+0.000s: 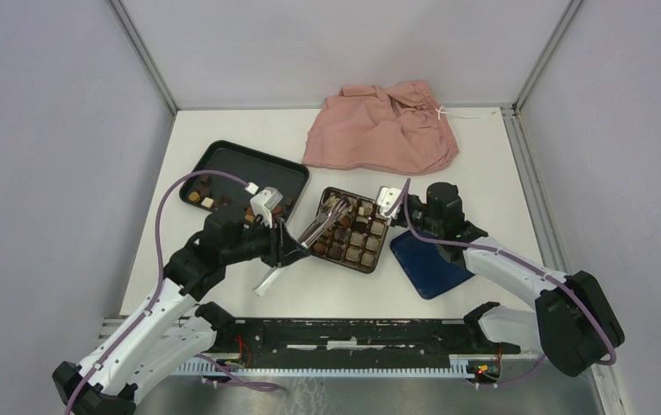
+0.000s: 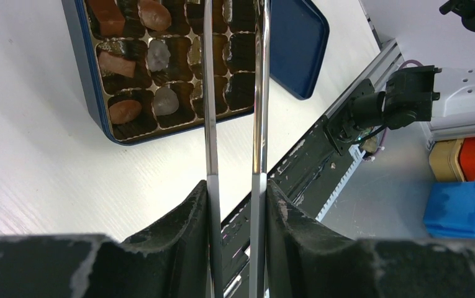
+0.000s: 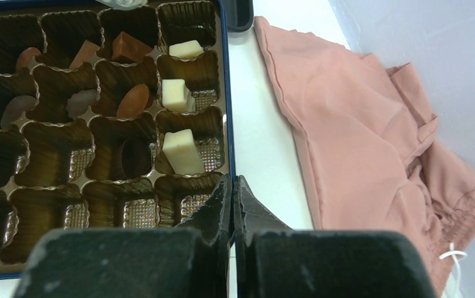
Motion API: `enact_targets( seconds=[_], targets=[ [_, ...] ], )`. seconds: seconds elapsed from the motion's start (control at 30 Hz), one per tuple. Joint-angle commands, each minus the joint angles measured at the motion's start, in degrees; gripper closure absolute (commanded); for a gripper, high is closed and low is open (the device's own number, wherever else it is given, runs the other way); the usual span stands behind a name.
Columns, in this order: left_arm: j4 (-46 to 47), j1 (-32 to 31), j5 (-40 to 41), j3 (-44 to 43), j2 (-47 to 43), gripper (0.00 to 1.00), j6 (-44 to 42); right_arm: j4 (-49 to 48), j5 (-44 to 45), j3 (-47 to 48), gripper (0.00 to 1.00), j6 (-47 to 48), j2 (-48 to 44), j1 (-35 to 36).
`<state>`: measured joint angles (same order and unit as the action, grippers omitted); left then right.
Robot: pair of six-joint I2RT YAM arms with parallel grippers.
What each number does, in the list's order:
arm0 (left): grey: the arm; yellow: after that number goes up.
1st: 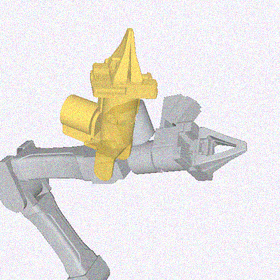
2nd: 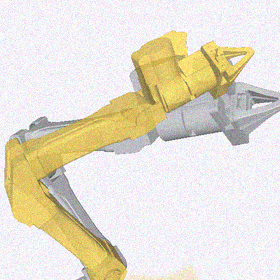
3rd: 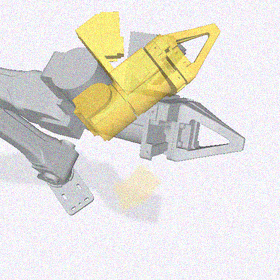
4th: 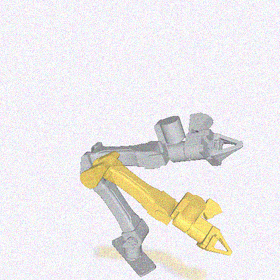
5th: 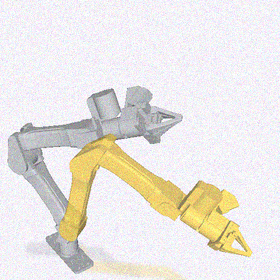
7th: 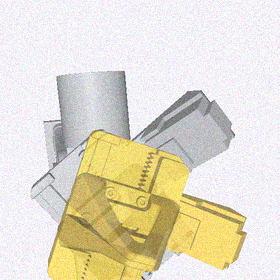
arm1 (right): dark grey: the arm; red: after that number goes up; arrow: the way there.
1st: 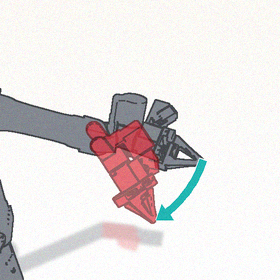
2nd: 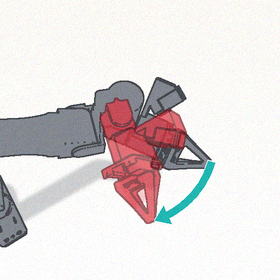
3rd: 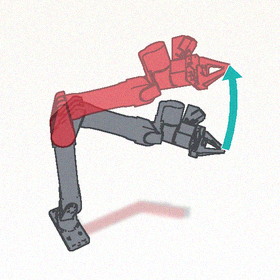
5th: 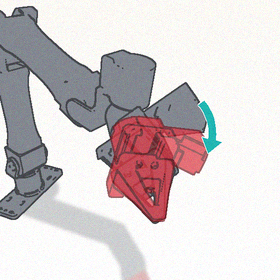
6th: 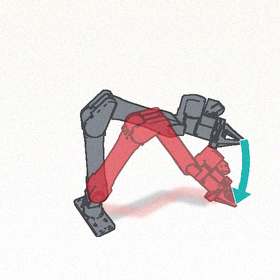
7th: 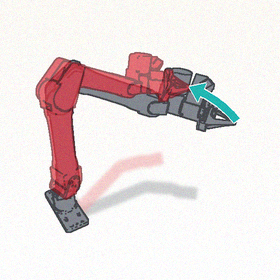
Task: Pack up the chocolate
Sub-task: Place the fake chocolate in the packing box.
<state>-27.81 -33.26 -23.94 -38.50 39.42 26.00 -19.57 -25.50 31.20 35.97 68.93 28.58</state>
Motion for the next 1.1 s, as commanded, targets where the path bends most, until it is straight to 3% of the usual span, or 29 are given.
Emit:
enact_targets(
  seconds=[0.0,0.6,1.07],
  targets=[
    [1.71,-0.32,0.23,-3.46,-0.37,0.98,-3.04,-2.25,2.52,4.33,1.0,3.84,-3.21,1.46],
    [0.37,-0.34,-0.98,-4.62,-0.6,0.98,-1.56,-4.61,2.55,2.91,1.0,5.99,-5.99,3.44],
    [-4.44,-0.71,0.84,-2.4,0.68,0.98,5.74,-5.57,4.87,5.09,1.0,-6.55,3.89,3.5]
  ],
)
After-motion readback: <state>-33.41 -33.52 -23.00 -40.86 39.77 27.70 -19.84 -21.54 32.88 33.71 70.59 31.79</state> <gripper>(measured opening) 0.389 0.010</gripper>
